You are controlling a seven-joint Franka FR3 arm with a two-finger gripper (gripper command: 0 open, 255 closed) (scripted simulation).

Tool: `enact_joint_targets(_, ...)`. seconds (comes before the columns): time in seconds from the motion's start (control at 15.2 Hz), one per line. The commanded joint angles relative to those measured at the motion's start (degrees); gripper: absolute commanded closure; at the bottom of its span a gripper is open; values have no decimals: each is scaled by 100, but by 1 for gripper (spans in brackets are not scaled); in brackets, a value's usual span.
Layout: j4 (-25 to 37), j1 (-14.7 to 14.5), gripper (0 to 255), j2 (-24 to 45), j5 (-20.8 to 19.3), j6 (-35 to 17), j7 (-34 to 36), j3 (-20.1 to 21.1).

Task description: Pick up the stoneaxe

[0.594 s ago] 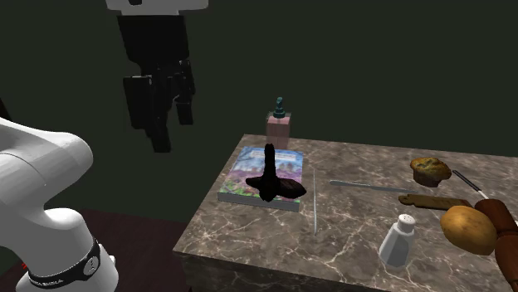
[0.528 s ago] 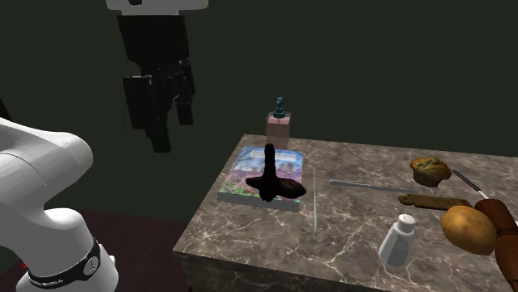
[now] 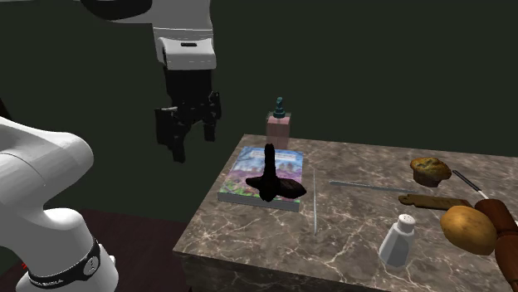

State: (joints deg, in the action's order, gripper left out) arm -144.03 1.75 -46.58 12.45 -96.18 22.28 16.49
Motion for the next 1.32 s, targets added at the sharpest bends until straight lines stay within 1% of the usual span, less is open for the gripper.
enact_joint_targets(0.0, -132, 18, 0, -538, 238, -213, 901, 439)
enact_joint_targets(0.2, -153, -2, 0, -295, 473, -607, 2167, 1001)
enact_joint_targets(0.33, -90, 38, 0, -26, 572, -893, 3013, 1383)
enact_joint_targets(0.46, 32, 166, 0, 300, 635, -1177, 3838, 1796)
enact_joint_targets(0.53, 115, 275, 0, 476, 657, -1313, 4239, 2022)
enact_joint_targets(0.66, 320, 593, 0, 839, 678, -1568, 5019, 2525)
enact_joint_targets(0.86, 710, 1235, 0, 1443, 565, -1919, 6214, 3353)
enact_joint_targets(0.99, 1016, 1782, 0, 1893, 362, -2126, 7053, 3974)
enact_joint_targets(1.12, 1353, 2471, 0, 2384, 37, -2304, 7942, 4711)
enact_joint_targets(1.19, 1532, 2898, 0, 2653, -184, -2378, 8416, 5156)
enact_joint_targets(1.25, 1718, 3412, 0, 2948, -459, -2441, 8919, 5689)
